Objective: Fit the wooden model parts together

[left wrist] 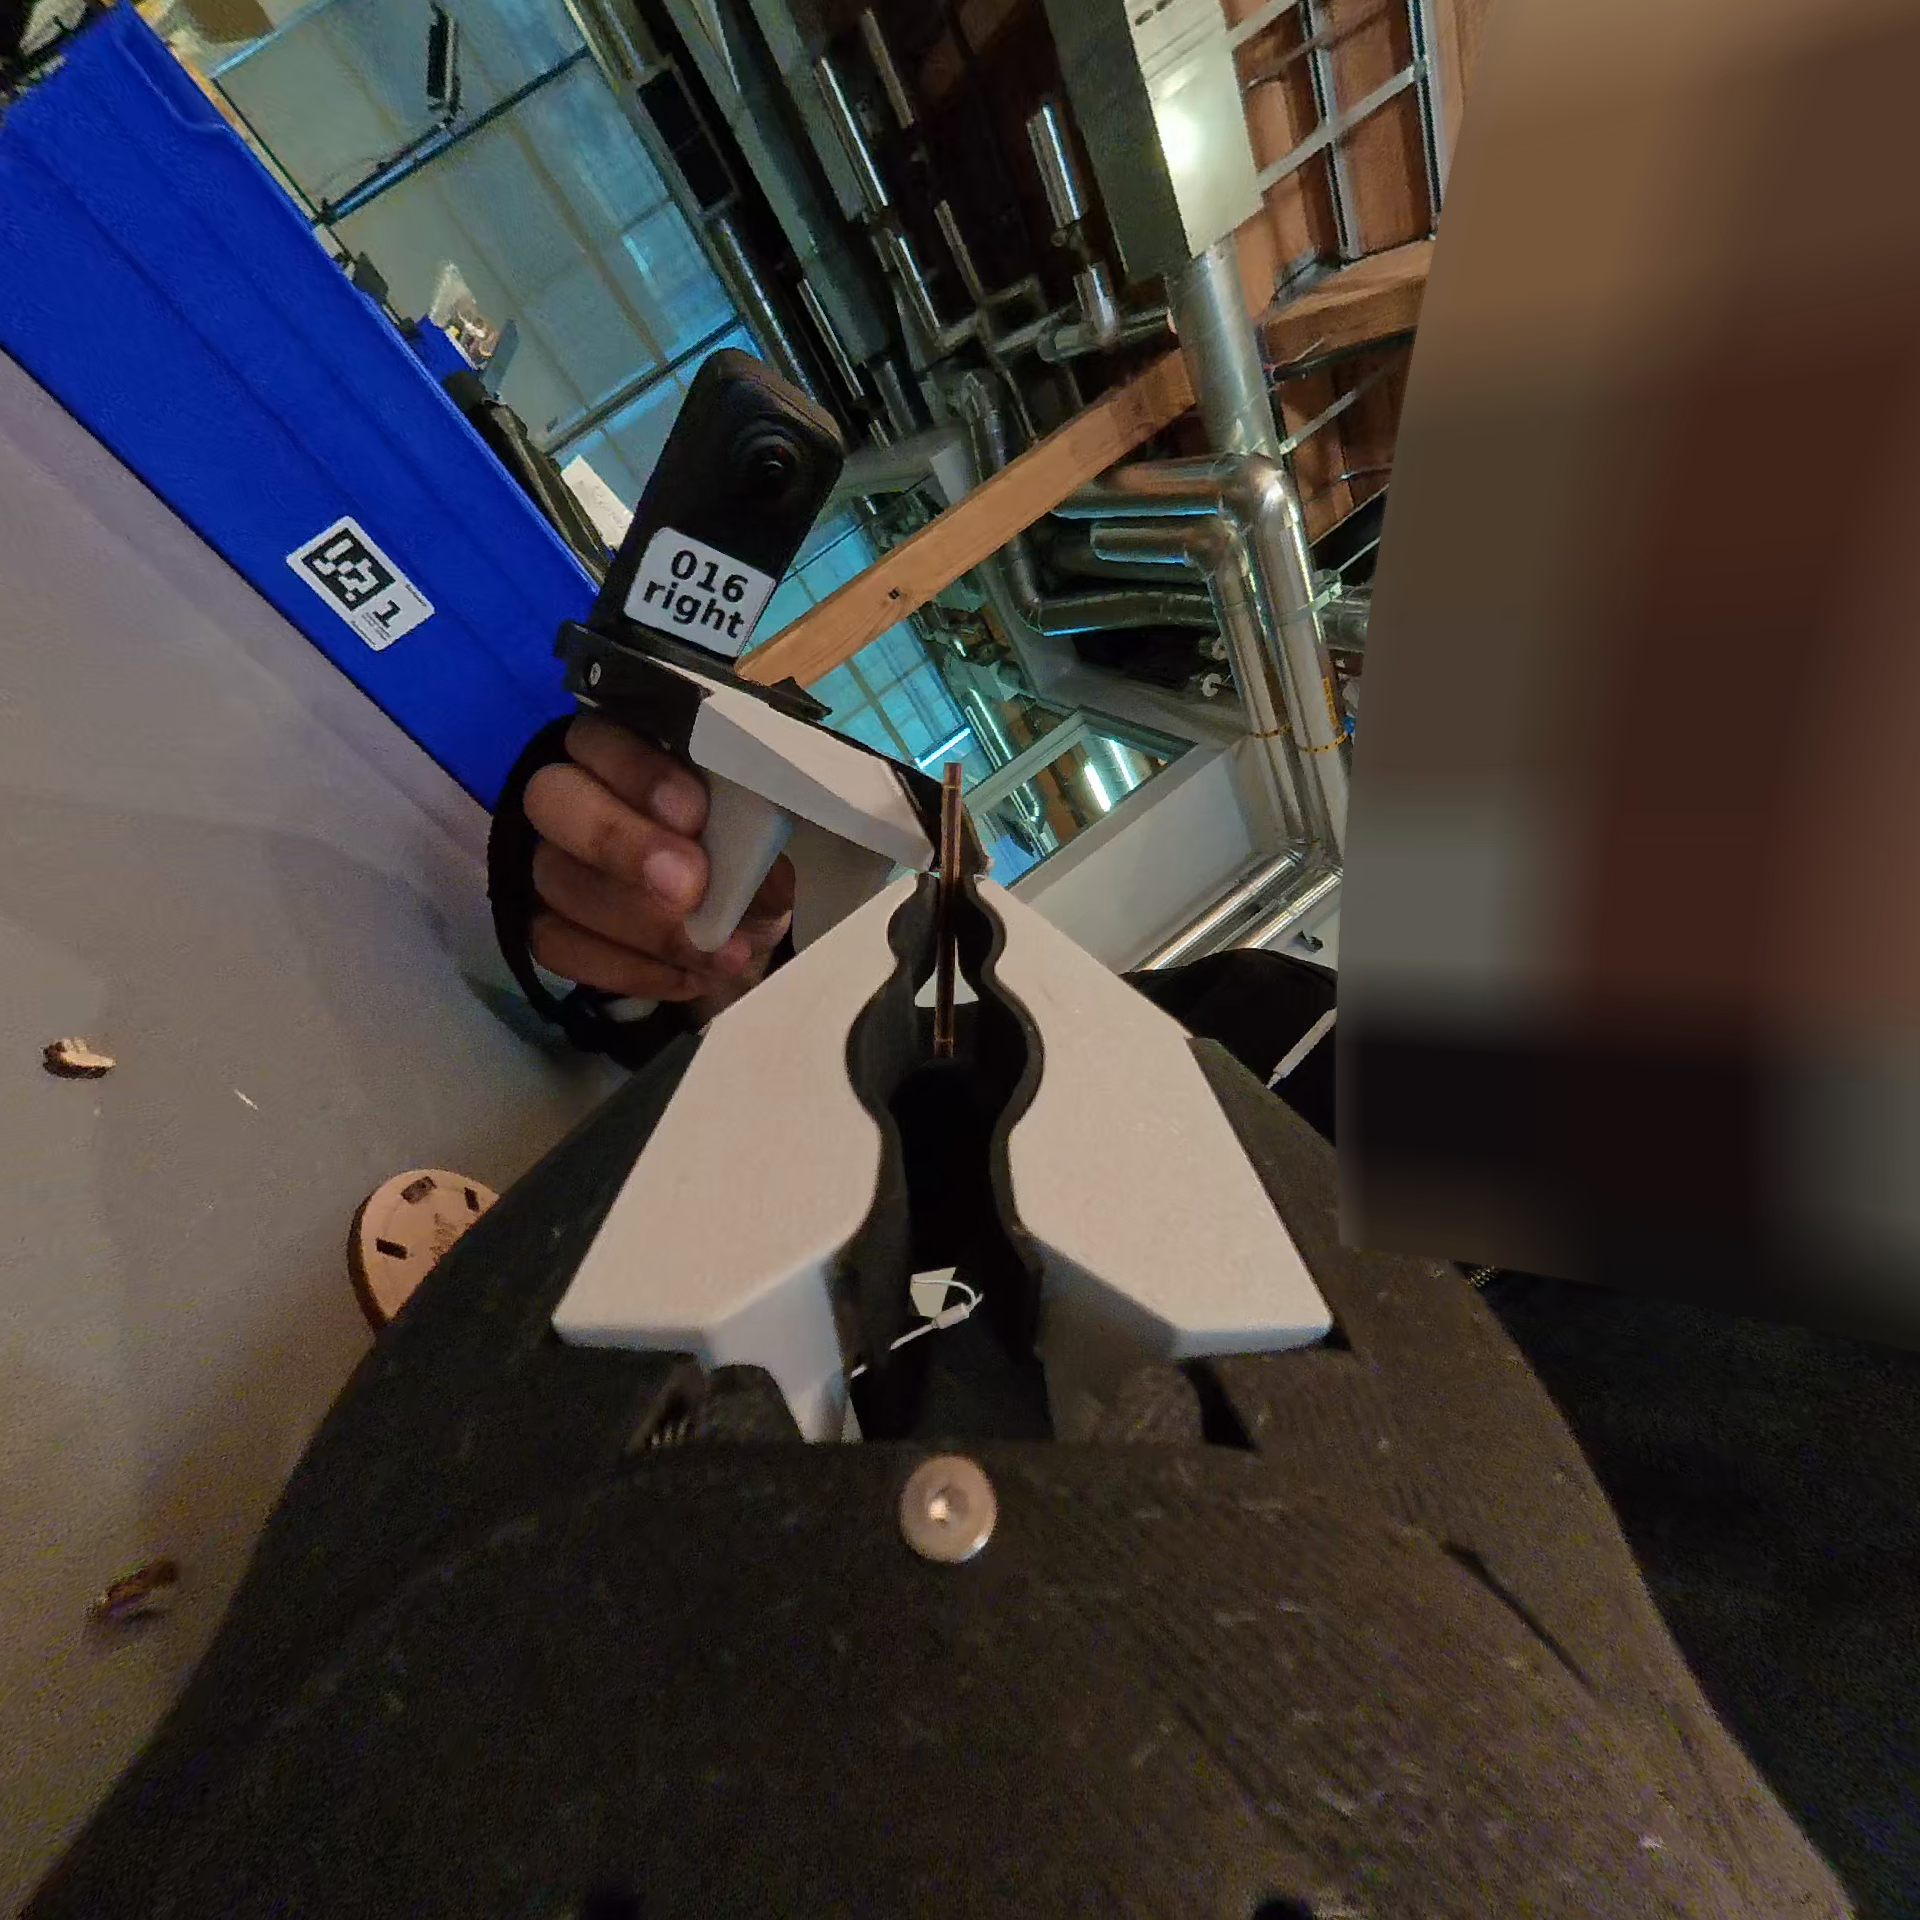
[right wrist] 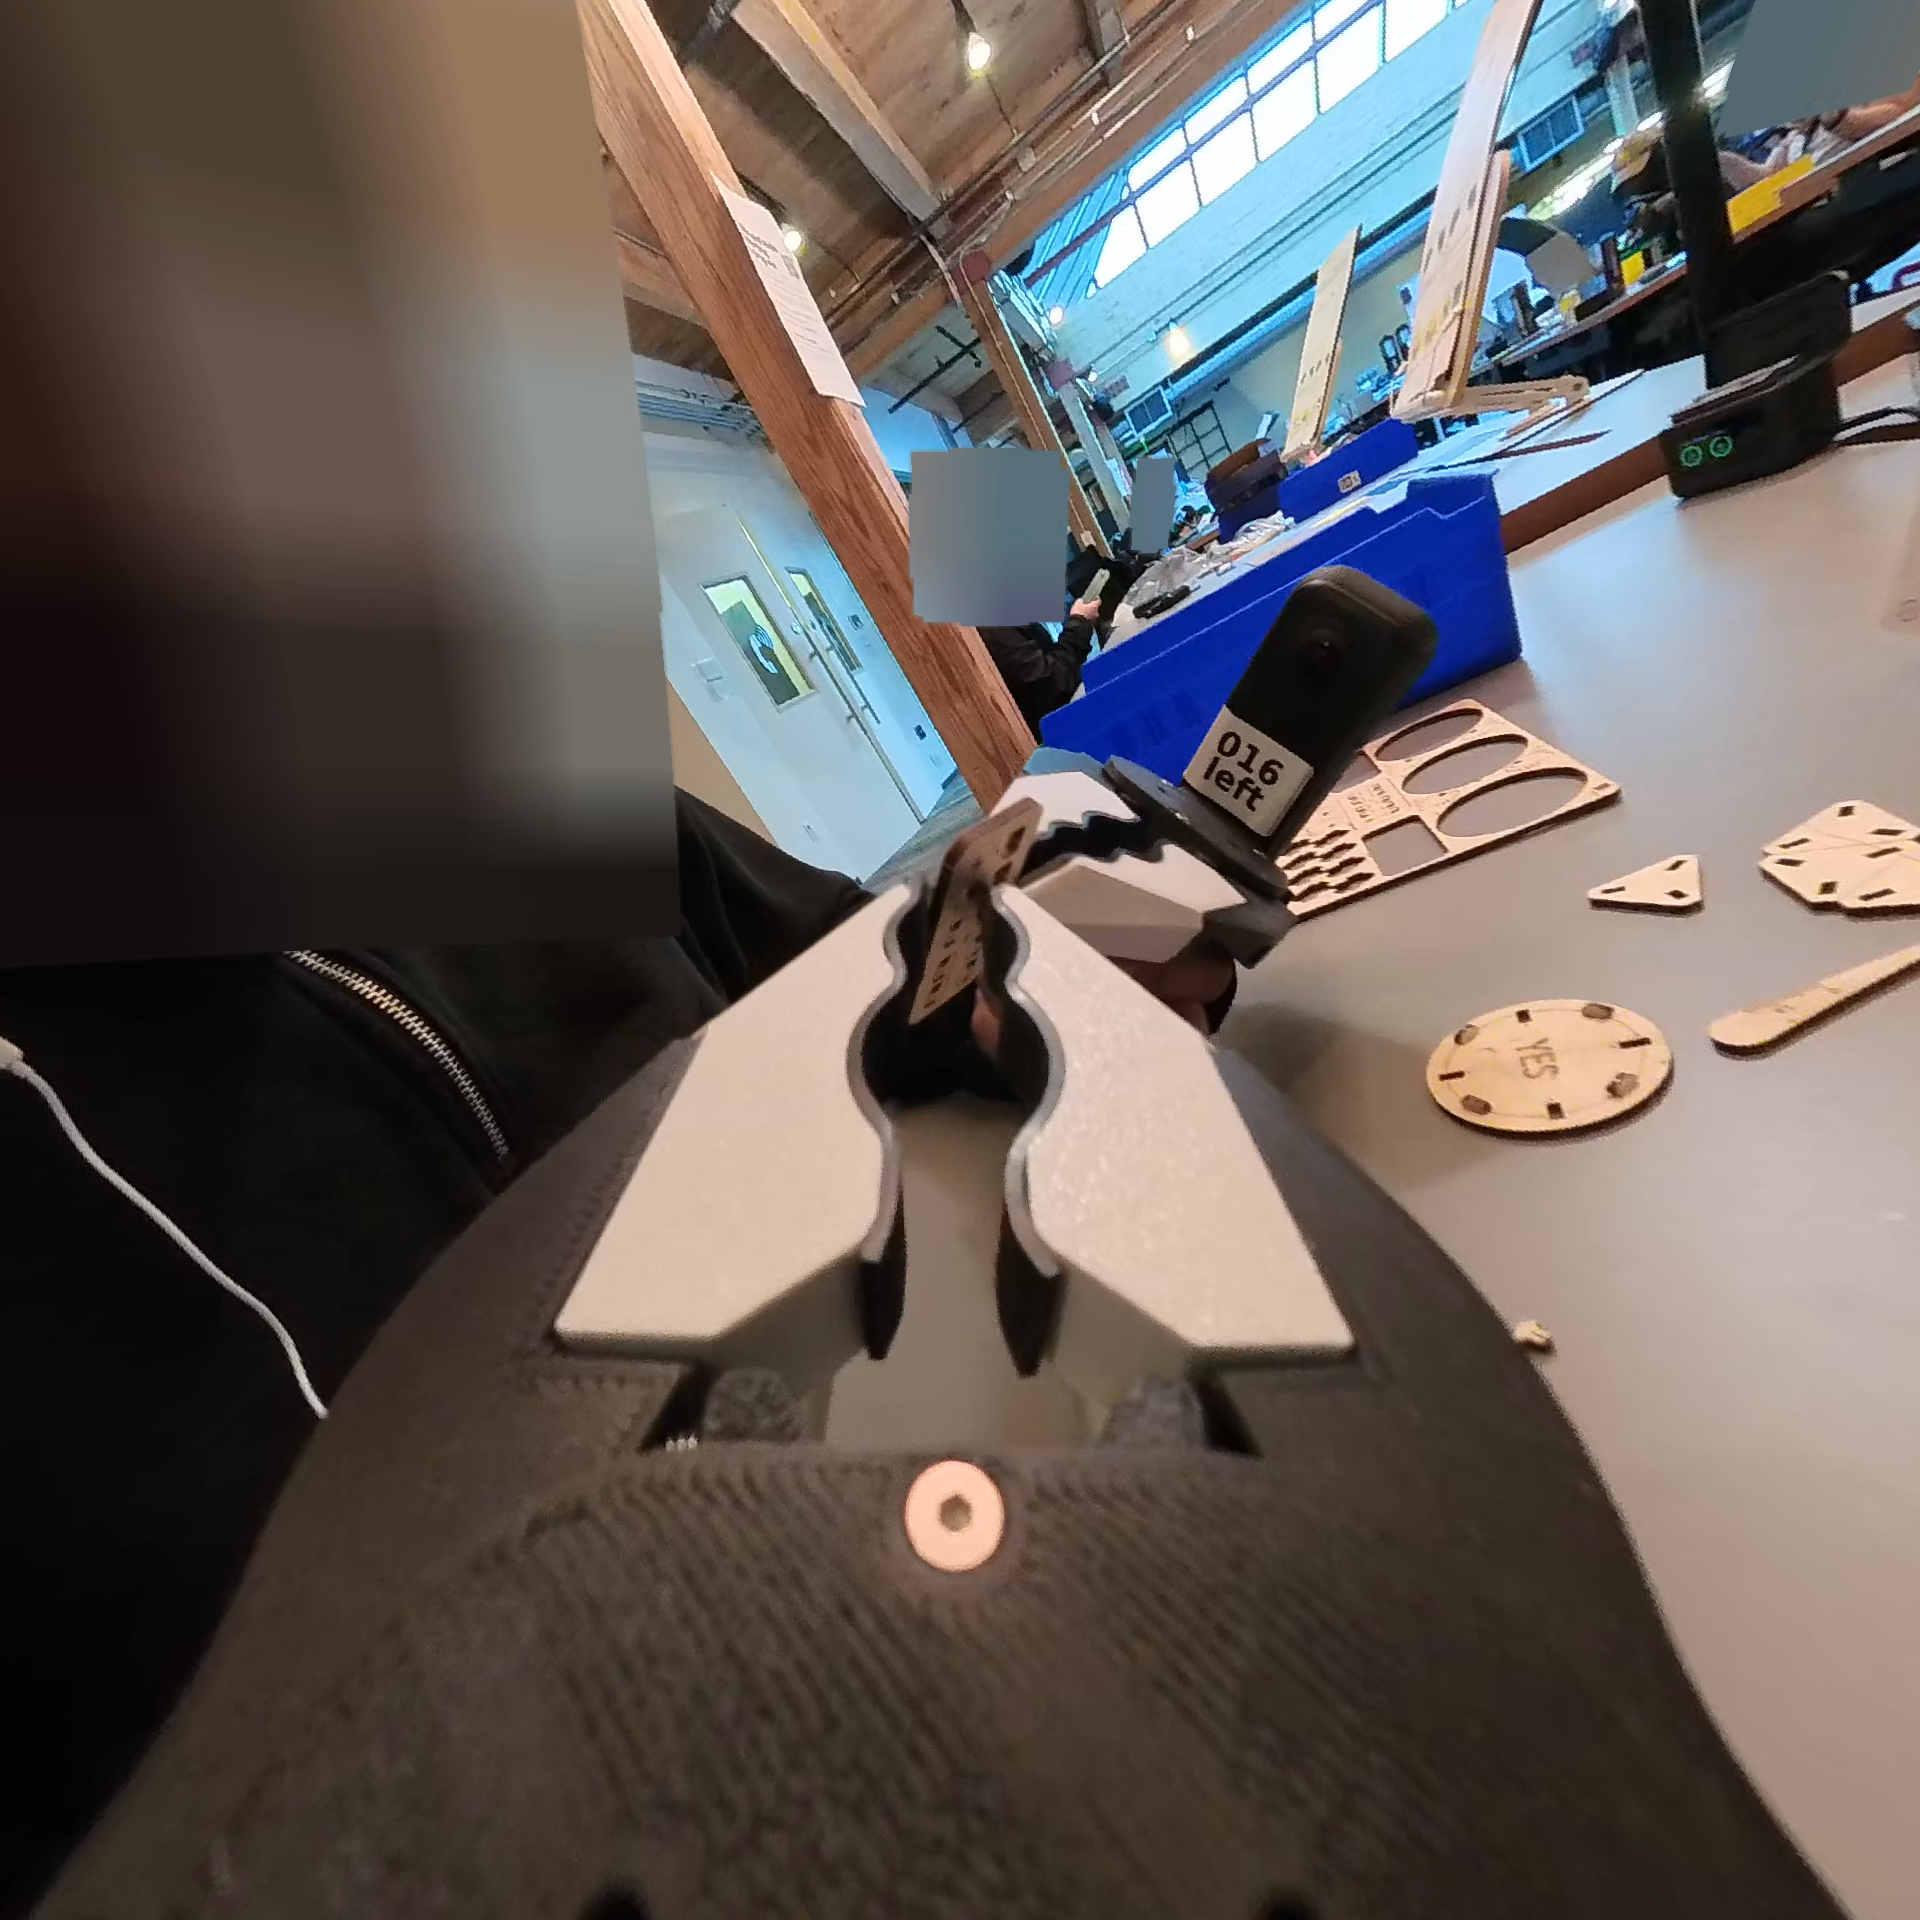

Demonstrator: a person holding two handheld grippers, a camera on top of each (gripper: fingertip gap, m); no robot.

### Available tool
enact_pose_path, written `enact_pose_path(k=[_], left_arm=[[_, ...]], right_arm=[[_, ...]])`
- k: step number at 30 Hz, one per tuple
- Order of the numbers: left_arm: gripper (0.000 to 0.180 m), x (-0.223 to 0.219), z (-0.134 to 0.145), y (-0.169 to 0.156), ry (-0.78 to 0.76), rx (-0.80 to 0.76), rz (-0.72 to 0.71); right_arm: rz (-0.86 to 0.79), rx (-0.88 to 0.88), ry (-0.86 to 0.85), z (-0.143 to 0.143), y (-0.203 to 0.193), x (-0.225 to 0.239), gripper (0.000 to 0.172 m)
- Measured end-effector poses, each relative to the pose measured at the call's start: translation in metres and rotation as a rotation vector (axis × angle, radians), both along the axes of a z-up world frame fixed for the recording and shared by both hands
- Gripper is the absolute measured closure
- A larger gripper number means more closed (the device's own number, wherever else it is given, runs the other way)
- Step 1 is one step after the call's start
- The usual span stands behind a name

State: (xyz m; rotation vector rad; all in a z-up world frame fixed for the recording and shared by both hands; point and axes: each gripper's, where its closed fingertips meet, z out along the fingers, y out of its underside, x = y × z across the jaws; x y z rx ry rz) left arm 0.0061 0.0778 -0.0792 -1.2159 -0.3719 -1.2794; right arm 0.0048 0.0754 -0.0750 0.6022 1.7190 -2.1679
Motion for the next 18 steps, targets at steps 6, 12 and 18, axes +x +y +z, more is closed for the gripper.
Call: enact_pose_path(k=[6,12,18], left_arm=[[0.18,0.0,-0.001,0.001,0.006,-0.006,0.001],[0.18,0.001,-0.004,0.002,0.003,-0.016,-0.003],[0.18,0.0,-0.008,0.004,-0.002,-0.032,-0.003]], right_arm=[[-0.012,0.025,0.02,-0.002,0.0,0.0,0.164],[-0.014,0.083,0.019,-0.005,0.001,0.001,0.164],[-0.057,0.192,0.077,-0.011,0.003,0.0,0.164]])
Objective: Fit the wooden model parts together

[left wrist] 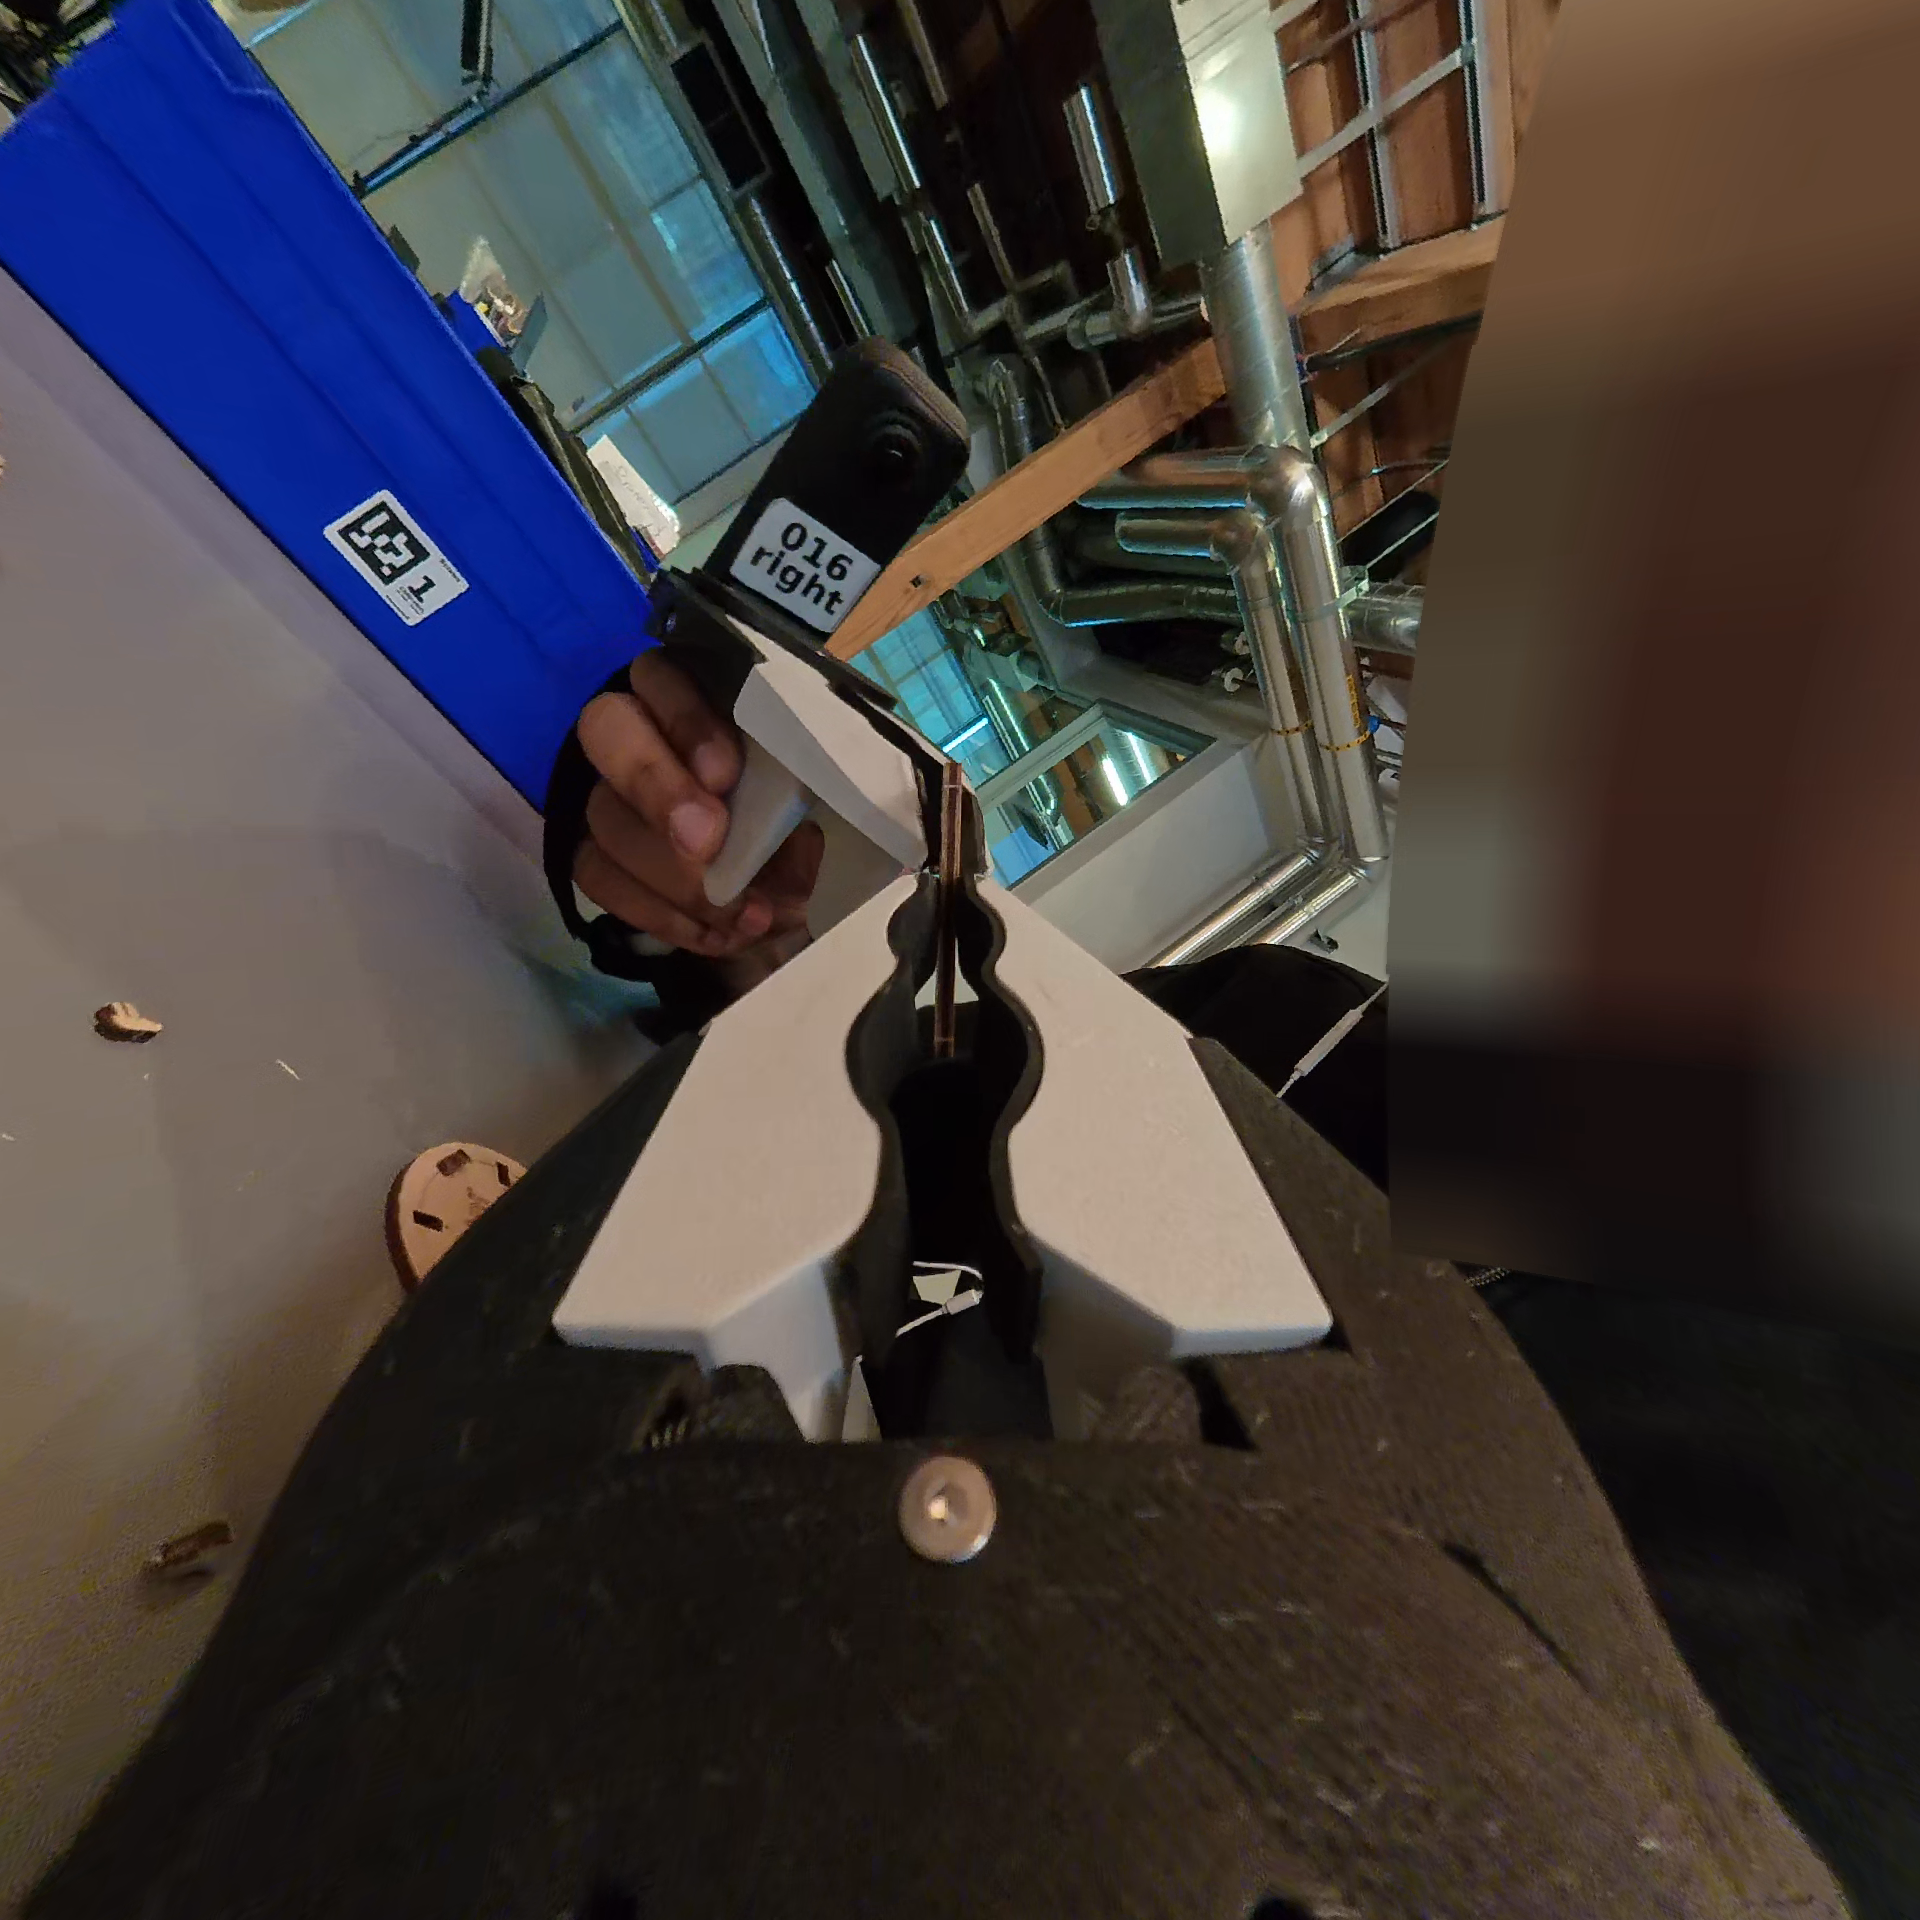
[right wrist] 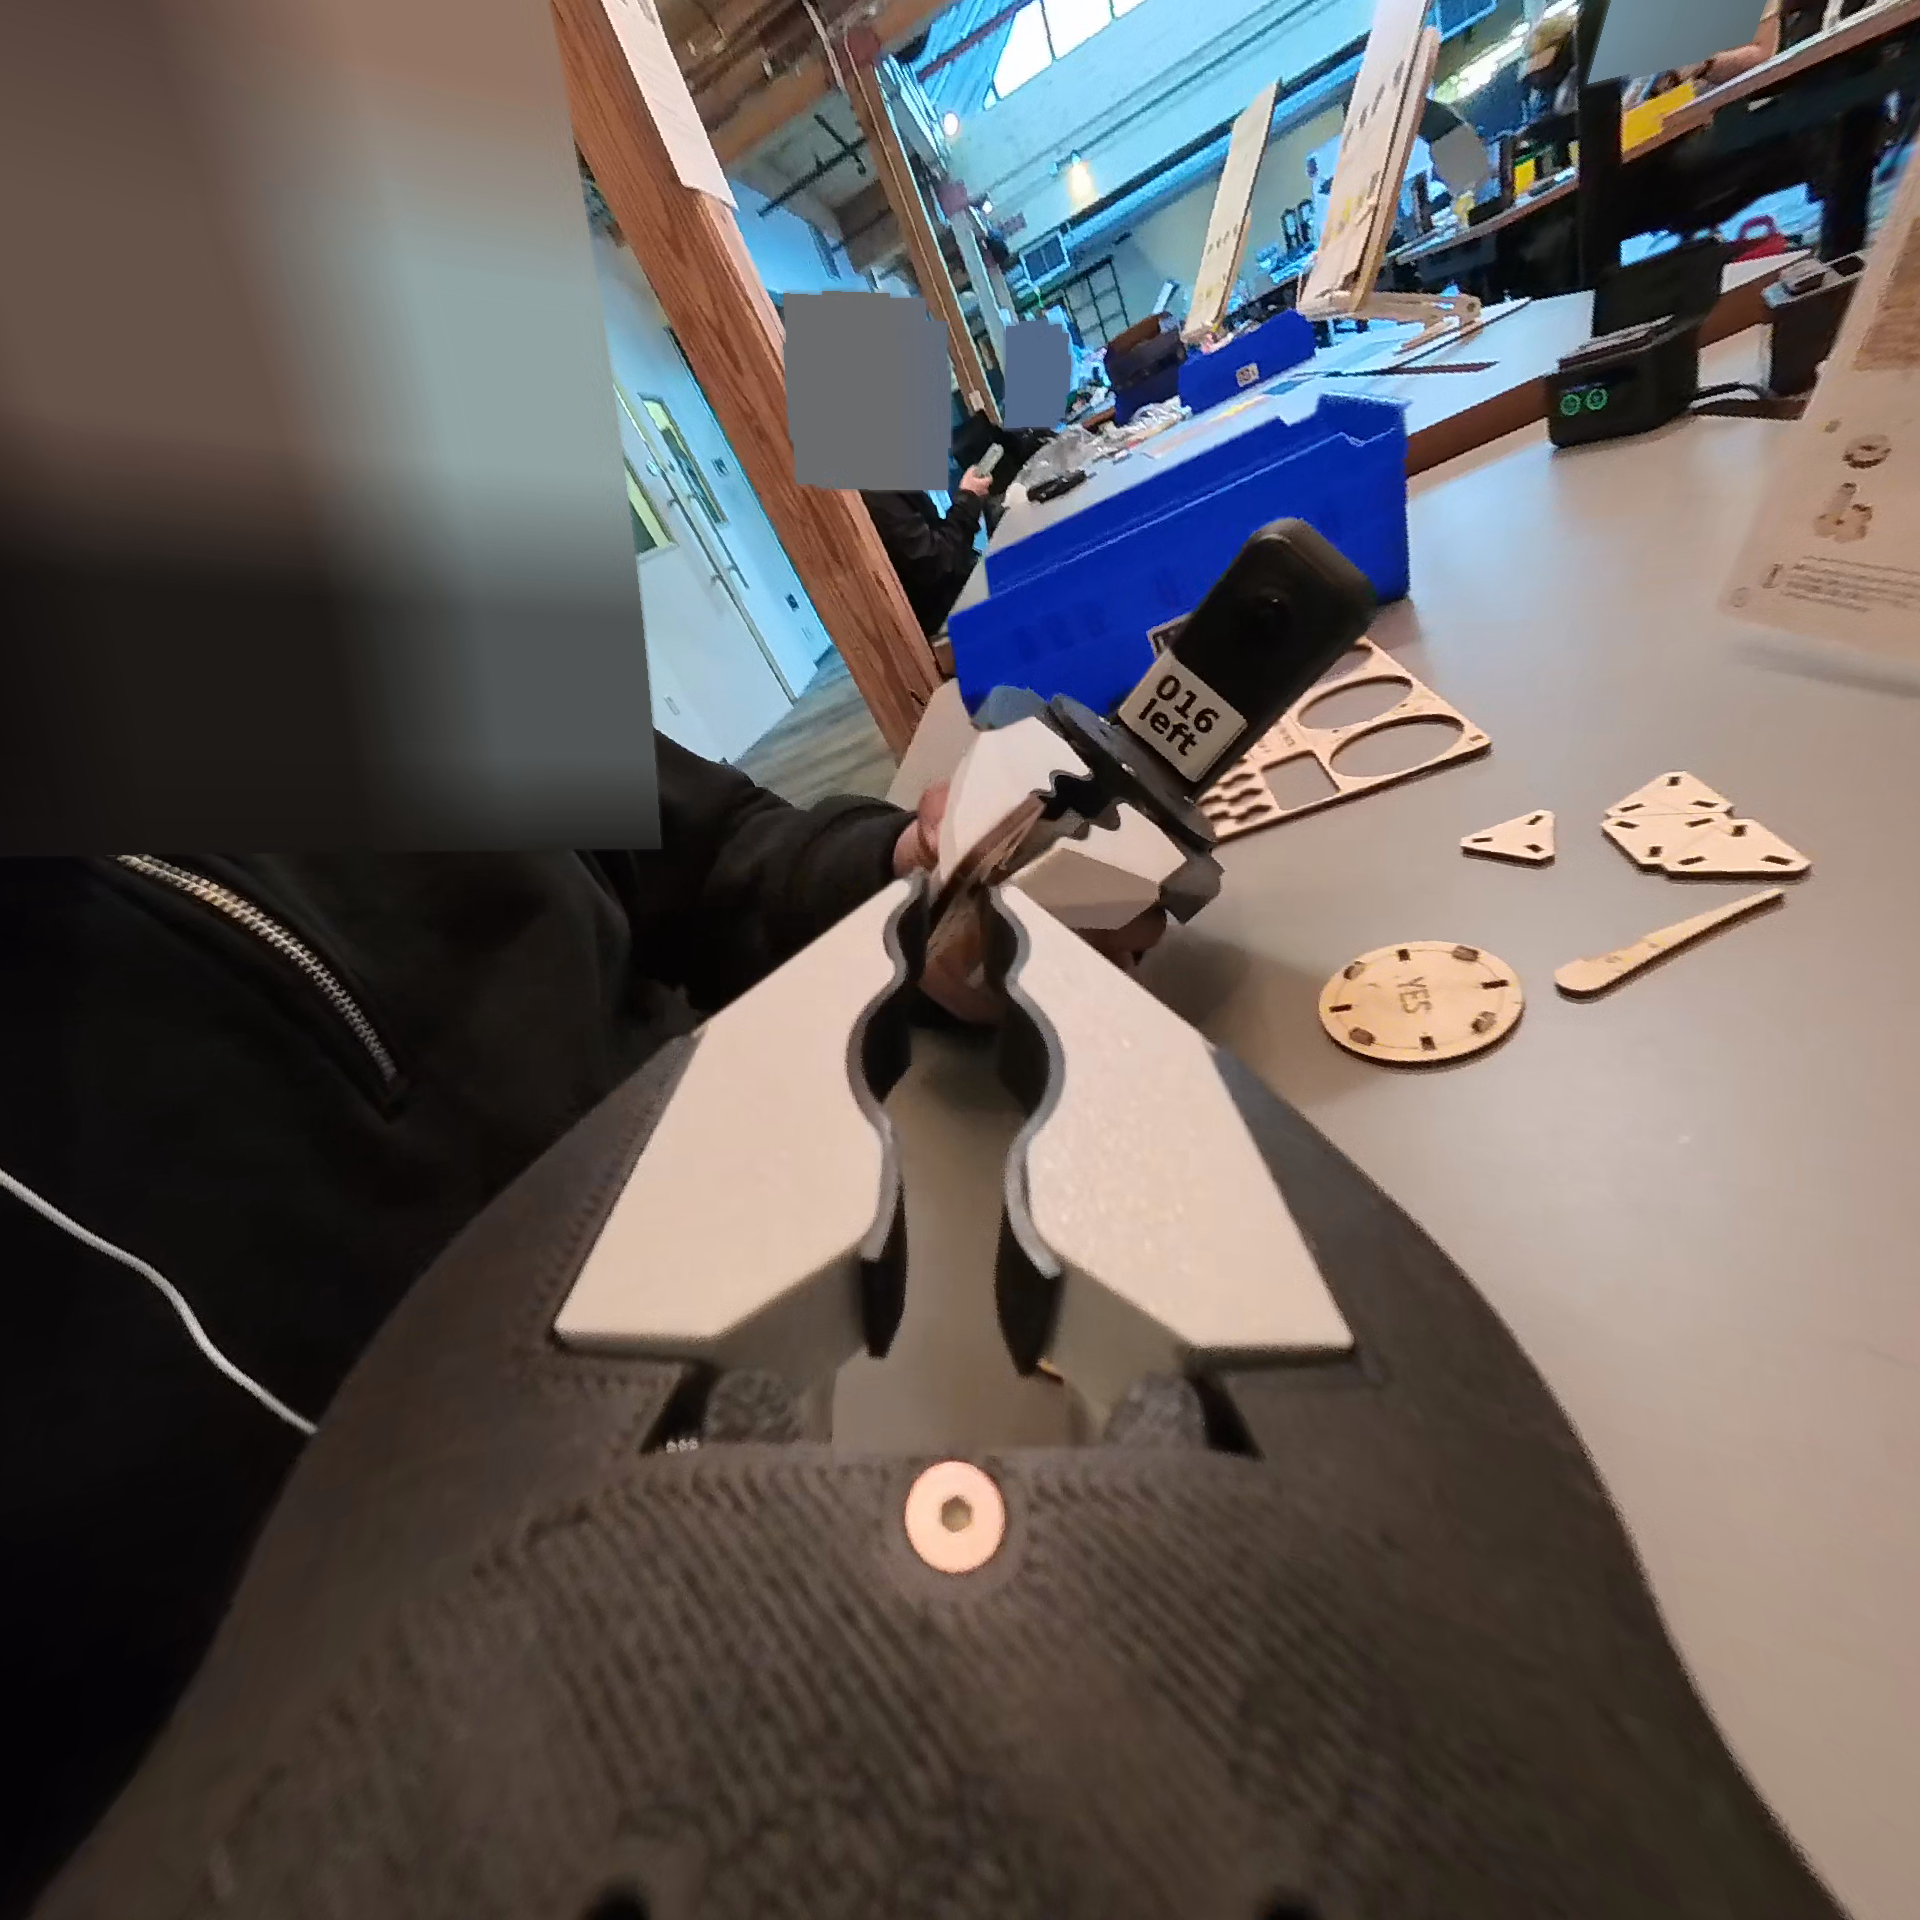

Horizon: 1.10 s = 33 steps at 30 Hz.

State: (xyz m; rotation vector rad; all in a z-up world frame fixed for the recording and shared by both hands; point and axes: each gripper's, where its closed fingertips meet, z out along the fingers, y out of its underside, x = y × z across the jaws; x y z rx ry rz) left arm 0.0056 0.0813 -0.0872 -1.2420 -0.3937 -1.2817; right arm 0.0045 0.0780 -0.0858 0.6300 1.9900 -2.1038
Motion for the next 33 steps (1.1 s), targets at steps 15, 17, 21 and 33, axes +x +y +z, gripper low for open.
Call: enact_pose_path(k=[15,17,21,33], left_arm=[[0.18,-0.006,-0.011,0.004,0.045,-0.06,0.045],[0.18,-0.005,-0.012,0.004,0.054,-0.065,0.045],[0.18,-0.005,-0.014,0.005,0.068,-0.075,0.051],[0.18,-0.01,-0.019,0.007,0.196,-0.129,0.131]], right_arm=[[-0.079,0.152,0.027,-0.014,0.005,-0.007,0.164],[-0.079,0.167,0.019,-0.015,0.005,-0.006,0.164],[-0.086,0.19,0.01,-0.017,0.006,-0.006,0.164],[-0.153,0.266,0.084,-0.023,0.009,-0.013,0.164]])
